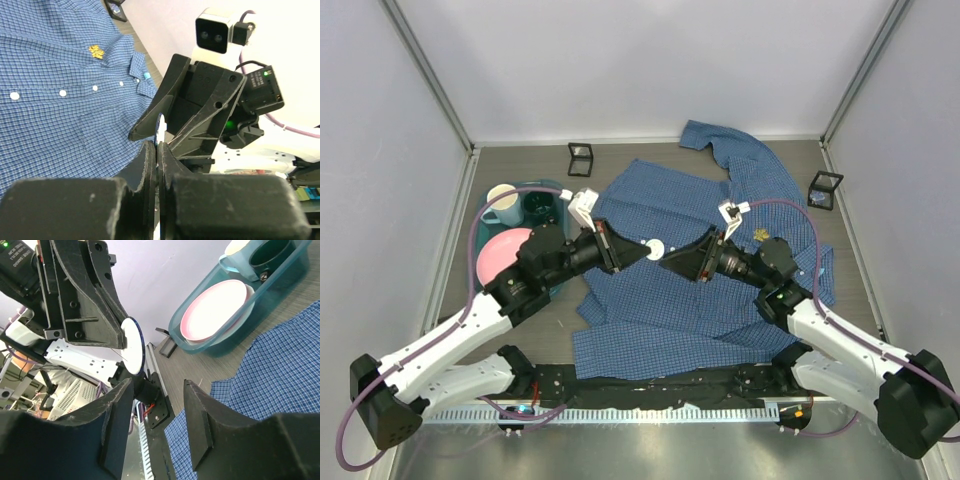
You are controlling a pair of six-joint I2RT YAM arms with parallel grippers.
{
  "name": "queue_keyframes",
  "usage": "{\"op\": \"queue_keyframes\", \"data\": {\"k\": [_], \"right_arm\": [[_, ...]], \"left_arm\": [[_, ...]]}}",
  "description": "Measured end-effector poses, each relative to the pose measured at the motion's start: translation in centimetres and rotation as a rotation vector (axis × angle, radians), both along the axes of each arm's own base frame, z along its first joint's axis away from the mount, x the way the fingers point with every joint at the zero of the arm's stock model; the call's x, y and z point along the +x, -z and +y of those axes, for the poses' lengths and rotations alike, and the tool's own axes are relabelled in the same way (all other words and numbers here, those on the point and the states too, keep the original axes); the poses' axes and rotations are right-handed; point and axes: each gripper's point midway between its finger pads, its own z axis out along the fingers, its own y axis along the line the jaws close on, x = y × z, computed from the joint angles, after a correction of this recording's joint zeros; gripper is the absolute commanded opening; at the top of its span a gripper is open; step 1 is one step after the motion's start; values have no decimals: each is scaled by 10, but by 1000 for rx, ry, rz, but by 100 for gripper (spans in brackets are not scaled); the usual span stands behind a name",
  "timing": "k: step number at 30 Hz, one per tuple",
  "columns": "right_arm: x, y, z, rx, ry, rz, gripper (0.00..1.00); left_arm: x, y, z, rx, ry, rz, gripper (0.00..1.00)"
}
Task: Remove the brooch from the garment
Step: Close the brooch.
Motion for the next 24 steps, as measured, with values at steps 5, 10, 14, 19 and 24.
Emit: {"op": "queue_keyframes", "data": {"k": [5, 10, 14, 19, 24], "right_arm": [[-2, -6, 4, 26, -23, -12, 48], [-4, -12, 4, 51, -32, -15, 47], [-6, -19, 4, 75, -39, -26, 48], [-7, -23, 4, 88, -42, -26, 47], [-7, -23, 4, 91, -43, -22, 36]], "left_arm": [[-2, -10, -3, -46, 16, 0, 0], [-3, -13, -6, -70, 27, 4, 0], [-2, -13, -7, -73, 31, 1, 0], [-2, -4, -8, -59, 38, 17, 0], [-4, -1, -10, -58, 51, 24, 0]]}}
